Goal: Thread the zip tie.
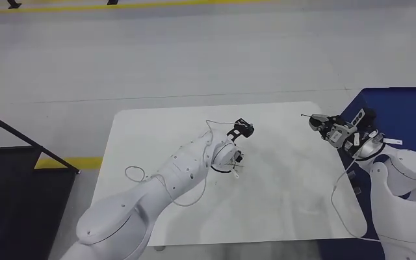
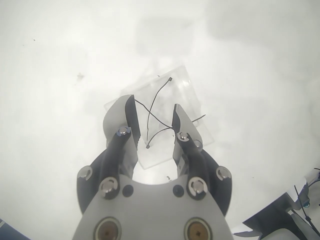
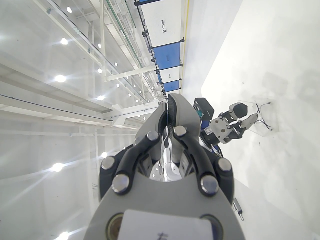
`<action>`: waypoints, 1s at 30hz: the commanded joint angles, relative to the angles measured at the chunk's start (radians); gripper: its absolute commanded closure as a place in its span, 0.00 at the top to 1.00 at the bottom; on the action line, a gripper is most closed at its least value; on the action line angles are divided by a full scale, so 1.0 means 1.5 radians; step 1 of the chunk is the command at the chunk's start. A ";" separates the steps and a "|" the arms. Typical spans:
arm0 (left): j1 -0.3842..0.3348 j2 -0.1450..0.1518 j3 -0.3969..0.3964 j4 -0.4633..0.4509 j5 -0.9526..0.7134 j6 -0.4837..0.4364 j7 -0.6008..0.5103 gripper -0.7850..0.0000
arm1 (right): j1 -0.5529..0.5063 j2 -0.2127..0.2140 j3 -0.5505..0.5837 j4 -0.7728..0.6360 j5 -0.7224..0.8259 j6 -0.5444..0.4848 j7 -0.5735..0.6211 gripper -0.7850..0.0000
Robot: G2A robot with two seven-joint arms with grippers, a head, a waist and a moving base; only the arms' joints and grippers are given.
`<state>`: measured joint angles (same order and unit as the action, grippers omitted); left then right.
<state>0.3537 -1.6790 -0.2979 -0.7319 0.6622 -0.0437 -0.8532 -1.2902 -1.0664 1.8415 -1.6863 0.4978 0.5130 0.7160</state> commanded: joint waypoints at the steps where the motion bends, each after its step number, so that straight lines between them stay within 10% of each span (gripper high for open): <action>1: -0.002 -0.013 0.001 0.027 0.001 -0.006 0.005 0.31 | 0.000 0.000 0.000 0.000 0.000 0.000 0.000 0.00; 20: -0.018 -0.101 -0.004 0.200 0.010 -0.049 0.031 0.25 | 0.000 0.000 0.000 0.000 0.000 0.000 0.000 0.00; 30: -0.024 -0.129 -0.011 0.243 0.018 -0.065 0.029 0.00 | 0.000 0.000 0.000 0.000 0.000 0.000 0.000 0.00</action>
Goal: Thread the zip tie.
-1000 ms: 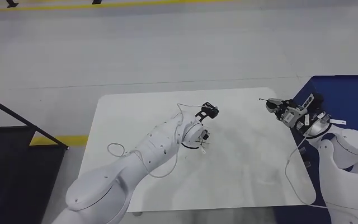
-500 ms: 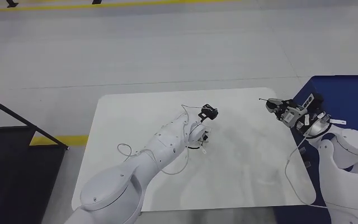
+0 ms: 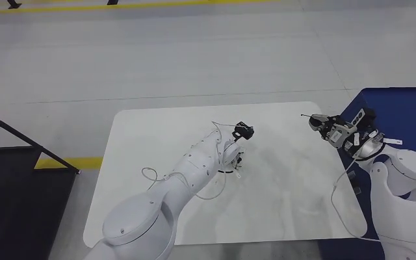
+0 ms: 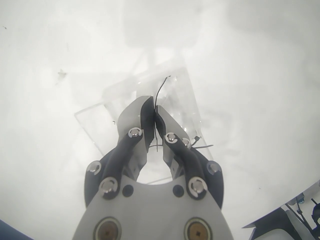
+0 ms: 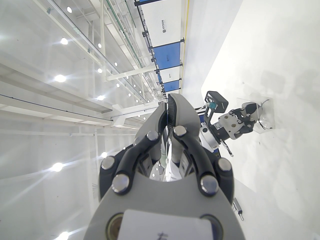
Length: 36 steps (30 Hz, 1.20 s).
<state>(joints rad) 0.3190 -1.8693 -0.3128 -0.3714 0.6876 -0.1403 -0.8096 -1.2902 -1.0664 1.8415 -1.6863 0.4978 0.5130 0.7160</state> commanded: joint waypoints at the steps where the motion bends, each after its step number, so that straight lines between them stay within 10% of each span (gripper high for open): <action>1: -0.003 -0.004 -0.002 0.005 0.003 -0.001 0.000 0.00 | 0.000 0.000 0.000 0.000 0.000 0.000 0.000 0.00; 36: 0.007 0.039 -0.083 -0.104 0.033 -0.007 0.022 0.00 | 0.000 0.000 0.000 0.000 0.000 0.000 0.000 0.00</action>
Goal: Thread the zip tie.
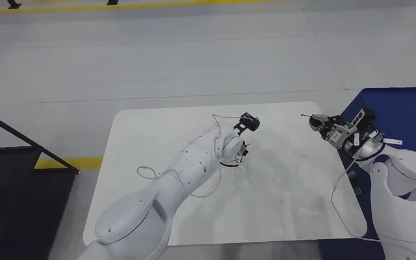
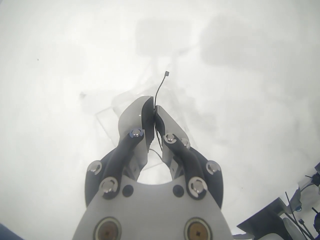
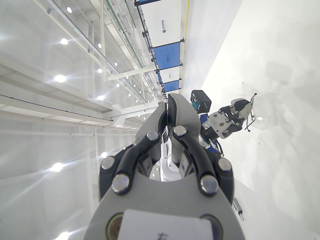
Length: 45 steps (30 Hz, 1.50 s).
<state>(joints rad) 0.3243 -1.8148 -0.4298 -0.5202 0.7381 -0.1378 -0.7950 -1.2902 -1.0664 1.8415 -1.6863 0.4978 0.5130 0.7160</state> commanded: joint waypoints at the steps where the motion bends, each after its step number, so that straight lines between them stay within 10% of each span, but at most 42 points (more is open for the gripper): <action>1: 0.006 0.005 -0.011 -0.009 -0.007 -0.028 0.017 0.00 | 0.000 0.000 0.000 0.000 0.000 0.000 0.000 0.00; 6: 0.012 0.015 -0.019 -0.008 0.021 -0.015 0.007 0.00 | 0.000 0.000 0.000 0.000 0.000 0.000 0.000 0.00; 7: 0.014 0.015 -0.020 -0.010 0.024 -0.006 0.004 0.23 | 0.000 0.000 0.000 0.000 0.000 0.000 0.000 0.00; 8: 0.016 0.016 -0.022 -0.012 0.024 -0.004 0.002 0.81 | 0.000 0.000 0.000 0.000 0.000 0.000 0.000 0.00; 9: 0.017 0.016 -0.024 -0.014 0.025 -0.004 0.003 1.00 | 0.000 0.000 0.000 0.000 0.000 0.000 0.000 0.00; 16: 0.020 0.022 -0.038 -0.038 0.044 0.002 -0.003 0.98 | 0.000 0.000 0.000 0.000 0.000 0.000 0.000 0.00; 32: 0.044 0.029 -0.063 -0.071 0.080 0.038 -0.031 0.49 | 0.000 0.000 0.000 0.000 0.000 0.000 0.000 0.00; 45: 0.050 0.030 -0.093 -0.104 0.090 0.063 -0.037 0.47 | 0.000 0.000 0.000 0.000 0.000 0.000 0.000 0.00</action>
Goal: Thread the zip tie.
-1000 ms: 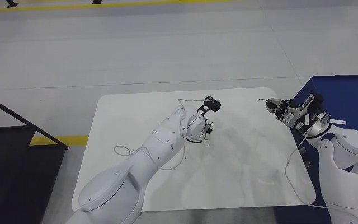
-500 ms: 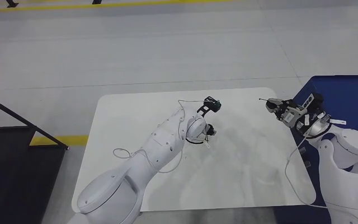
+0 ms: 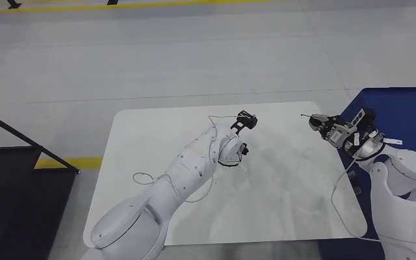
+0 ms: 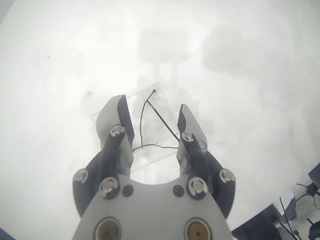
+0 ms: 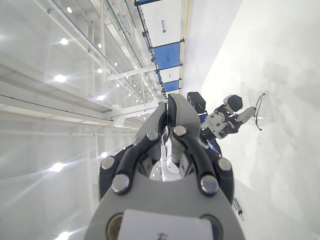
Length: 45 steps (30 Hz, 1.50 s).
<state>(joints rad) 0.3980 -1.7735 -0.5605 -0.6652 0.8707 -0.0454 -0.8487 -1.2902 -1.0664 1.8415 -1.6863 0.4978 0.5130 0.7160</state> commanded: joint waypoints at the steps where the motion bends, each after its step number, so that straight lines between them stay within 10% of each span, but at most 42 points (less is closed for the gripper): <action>1: 0.001 0.005 -0.010 -0.014 0.003 0.003 -0.007 0.46 | 0.000 0.000 0.000 0.000 0.000 0.000 0.000 0.00; 14: 0.026 0.020 -0.059 -0.038 -0.024 0.022 -0.106 0.42 | 0.000 0.000 0.000 0.000 0.000 0.000 0.000 0.00; 33: 0.004 -0.016 -0.052 0.069 -0.059 -0.018 -0.083 0.35 | 0.000 0.000 0.000 0.000 0.000 0.000 0.000 0.00; 45: -0.017 -0.042 -0.048 0.139 -0.080 -0.042 -0.080 0.00 | 0.000 0.000 0.000 0.000 0.000 0.000 0.000 0.00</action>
<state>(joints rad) 0.3763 -1.8332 -0.6318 -0.4647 0.7514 -0.1088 -0.9705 -1.2902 -1.0664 1.8415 -1.6863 0.4978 0.5130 0.7160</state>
